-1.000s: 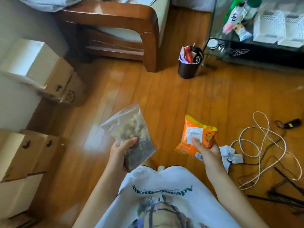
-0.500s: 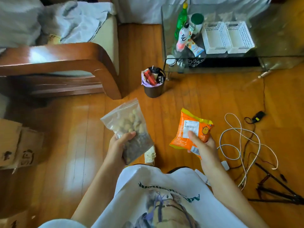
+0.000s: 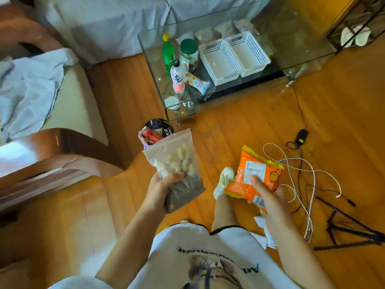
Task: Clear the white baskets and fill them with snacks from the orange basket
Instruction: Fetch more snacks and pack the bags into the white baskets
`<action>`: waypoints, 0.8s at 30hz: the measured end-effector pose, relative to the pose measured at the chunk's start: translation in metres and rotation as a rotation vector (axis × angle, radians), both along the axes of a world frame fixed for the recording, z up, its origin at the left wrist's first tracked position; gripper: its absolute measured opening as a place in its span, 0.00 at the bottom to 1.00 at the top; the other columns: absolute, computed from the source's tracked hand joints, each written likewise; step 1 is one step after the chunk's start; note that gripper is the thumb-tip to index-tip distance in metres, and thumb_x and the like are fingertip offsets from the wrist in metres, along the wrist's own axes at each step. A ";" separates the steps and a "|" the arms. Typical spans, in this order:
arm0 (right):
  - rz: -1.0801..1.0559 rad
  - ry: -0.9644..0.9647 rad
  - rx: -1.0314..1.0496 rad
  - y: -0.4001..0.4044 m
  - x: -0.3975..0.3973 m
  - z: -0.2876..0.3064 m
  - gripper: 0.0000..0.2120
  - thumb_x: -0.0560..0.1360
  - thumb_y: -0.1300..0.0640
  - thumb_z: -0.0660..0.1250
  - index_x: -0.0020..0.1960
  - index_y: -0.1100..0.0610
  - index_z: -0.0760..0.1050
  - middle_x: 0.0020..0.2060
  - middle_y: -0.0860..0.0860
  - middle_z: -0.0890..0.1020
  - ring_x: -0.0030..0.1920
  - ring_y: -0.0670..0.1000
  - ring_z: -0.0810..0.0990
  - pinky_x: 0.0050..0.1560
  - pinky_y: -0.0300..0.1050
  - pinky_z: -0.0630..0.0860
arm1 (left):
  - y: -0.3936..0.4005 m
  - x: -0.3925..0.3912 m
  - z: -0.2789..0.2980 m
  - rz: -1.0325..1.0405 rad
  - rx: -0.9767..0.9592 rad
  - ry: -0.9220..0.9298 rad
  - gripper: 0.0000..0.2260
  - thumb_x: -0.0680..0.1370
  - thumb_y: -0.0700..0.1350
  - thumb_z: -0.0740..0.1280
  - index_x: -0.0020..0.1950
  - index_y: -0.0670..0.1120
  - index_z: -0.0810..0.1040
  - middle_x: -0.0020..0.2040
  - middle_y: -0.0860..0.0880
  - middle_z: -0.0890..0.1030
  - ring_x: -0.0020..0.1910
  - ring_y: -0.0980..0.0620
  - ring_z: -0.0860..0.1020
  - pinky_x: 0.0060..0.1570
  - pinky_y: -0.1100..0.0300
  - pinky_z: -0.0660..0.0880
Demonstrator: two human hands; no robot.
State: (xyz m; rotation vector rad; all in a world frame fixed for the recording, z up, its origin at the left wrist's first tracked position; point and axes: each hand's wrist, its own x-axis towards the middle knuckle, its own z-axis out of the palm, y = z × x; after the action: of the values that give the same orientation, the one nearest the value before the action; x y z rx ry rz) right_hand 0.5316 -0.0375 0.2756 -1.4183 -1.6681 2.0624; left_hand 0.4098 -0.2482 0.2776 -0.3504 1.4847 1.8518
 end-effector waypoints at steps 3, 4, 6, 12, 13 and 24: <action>-0.039 0.016 0.008 0.048 -0.033 -0.008 0.25 0.67 0.47 0.70 0.62 0.51 0.73 0.52 0.50 0.82 0.45 0.48 0.81 0.30 0.34 0.75 | 0.047 -0.033 -0.003 -0.033 -0.017 0.006 0.14 0.65 0.42 0.70 0.50 0.47 0.78 0.42 0.46 0.84 0.42 0.46 0.84 0.39 0.53 0.80; -0.052 0.019 0.006 0.070 -0.048 -0.009 0.24 0.67 0.48 0.70 0.62 0.51 0.73 0.52 0.49 0.82 0.45 0.48 0.81 0.29 0.35 0.76 | 0.069 -0.048 -0.001 -0.041 -0.026 0.002 0.15 0.65 0.42 0.70 0.51 0.47 0.77 0.42 0.46 0.84 0.42 0.45 0.84 0.39 0.53 0.80; -0.034 0.017 0.002 0.116 -0.078 -0.008 0.22 0.68 0.48 0.70 0.60 0.49 0.73 0.51 0.48 0.82 0.47 0.48 0.82 0.30 0.37 0.76 | 0.113 -0.079 0.000 -0.025 -0.032 -0.013 0.15 0.64 0.43 0.70 0.51 0.46 0.77 0.41 0.46 0.85 0.41 0.46 0.84 0.38 0.54 0.80; 0.052 0.014 0.010 0.203 -0.154 0.007 0.15 0.60 0.44 0.71 0.47 0.42 0.76 0.40 0.40 0.84 0.39 0.42 0.84 0.27 0.36 0.76 | 0.198 -0.141 0.014 0.078 -0.001 -0.024 0.09 0.64 0.42 0.70 0.42 0.53 0.82 0.39 0.48 0.85 0.39 0.48 0.84 0.32 0.56 0.79; 0.072 0.018 0.014 0.218 -0.171 0.010 0.15 0.60 0.44 0.70 0.46 0.43 0.76 0.40 0.40 0.84 0.39 0.43 0.84 0.28 0.35 0.76 | 0.212 -0.153 0.018 0.099 0.004 -0.015 0.09 0.64 0.42 0.69 0.39 0.54 0.83 0.38 0.48 0.85 0.38 0.48 0.84 0.32 0.56 0.79; 0.247 -0.022 0.029 0.318 -0.313 0.001 0.27 0.62 0.42 0.68 0.60 0.47 0.72 0.52 0.47 0.81 0.51 0.49 0.80 0.47 0.45 0.78 | 0.291 -0.264 0.001 0.244 -0.035 -0.035 0.15 0.63 0.39 0.71 0.49 0.47 0.78 0.38 0.48 0.85 0.38 0.49 0.84 0.35 0.57 0.80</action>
State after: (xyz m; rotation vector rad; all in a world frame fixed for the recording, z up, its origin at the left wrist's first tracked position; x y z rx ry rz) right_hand 0.2183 0.2809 0.2767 -1.2867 -1.9615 2.1402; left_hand 0.1462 0.0427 0.2782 -0.6007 1.5069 1.9988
